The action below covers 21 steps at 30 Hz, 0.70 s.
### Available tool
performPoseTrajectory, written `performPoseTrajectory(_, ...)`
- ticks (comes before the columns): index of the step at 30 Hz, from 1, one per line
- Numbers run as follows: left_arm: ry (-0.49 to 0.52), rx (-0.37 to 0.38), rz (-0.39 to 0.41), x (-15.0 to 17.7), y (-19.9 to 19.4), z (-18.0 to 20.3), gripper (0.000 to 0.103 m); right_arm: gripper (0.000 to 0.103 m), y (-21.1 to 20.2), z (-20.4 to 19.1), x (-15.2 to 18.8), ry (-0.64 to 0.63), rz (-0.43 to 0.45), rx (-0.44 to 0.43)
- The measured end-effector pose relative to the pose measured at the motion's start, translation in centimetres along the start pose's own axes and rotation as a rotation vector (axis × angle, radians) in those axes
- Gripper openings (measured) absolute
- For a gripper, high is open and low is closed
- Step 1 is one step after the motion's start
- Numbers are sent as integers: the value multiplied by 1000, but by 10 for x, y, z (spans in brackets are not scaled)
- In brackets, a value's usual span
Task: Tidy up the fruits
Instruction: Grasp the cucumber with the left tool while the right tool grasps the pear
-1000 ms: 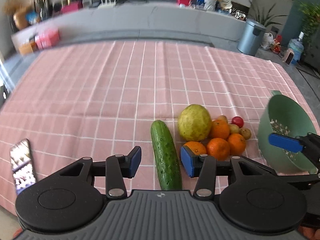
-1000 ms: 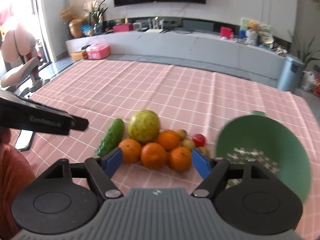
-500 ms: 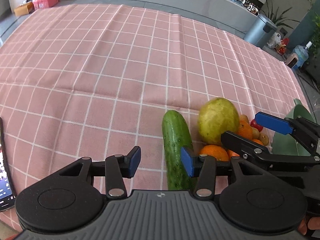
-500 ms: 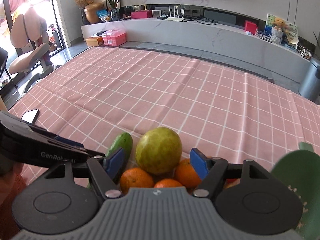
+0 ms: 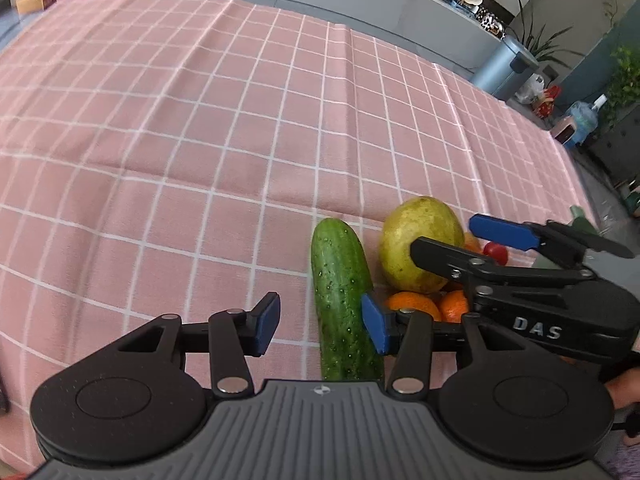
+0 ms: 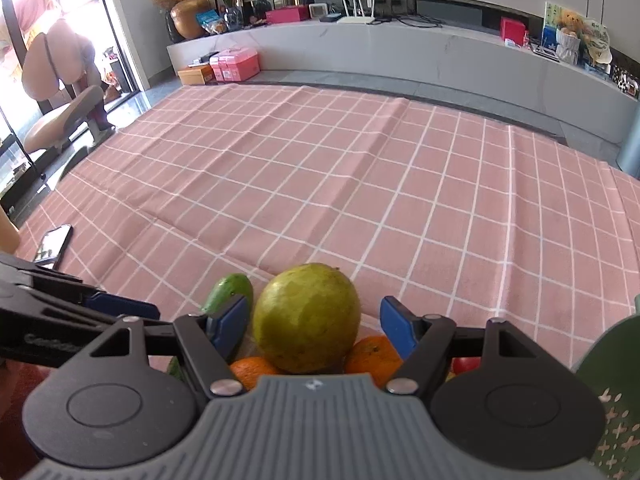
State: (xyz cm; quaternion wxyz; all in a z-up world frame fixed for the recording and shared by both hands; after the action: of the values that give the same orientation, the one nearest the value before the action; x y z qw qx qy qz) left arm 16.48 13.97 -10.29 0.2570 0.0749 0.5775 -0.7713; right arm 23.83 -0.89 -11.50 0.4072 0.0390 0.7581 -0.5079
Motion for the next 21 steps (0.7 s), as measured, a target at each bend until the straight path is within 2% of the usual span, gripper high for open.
performPoseTrajectory(5,-12,18,13,1,3,-1,57,70,6,10,-3,47,-7,-42)
performPoseTrajectory(9,8,41,-16,7,8,3,60,70,11,17,-3,97,-34,-101)
performPoseTrajectory(11,23,26,-14,9,10,6,60,71,14,16,-3,109,-49,-130)
performPoseTrajectory(13,27,0,-1,9,10,7,60,71,16,8,-1,70,-55,-110)
performPoseTrajectory(19,36,7,-2,11,14,9,54,69,22,0,1,40,-63,-65)
performPoseTrajectory(21,41,24,2,11,13,11,42,65,24,-2,1,29,-58,-49)
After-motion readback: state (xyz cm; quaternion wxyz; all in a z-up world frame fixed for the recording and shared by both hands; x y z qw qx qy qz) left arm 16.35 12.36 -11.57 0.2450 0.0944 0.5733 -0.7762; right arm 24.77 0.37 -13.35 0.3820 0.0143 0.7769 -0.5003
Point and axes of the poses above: each gripper's, at about its wrist camera, not at the fingertips, and y roughly the way its jaws point, z to its right, x to its underside, the point moved 1 cm from there along y, roughly the way its jaws point, and after that the axes turned 2 degrees about z, right-handed, at the moved point
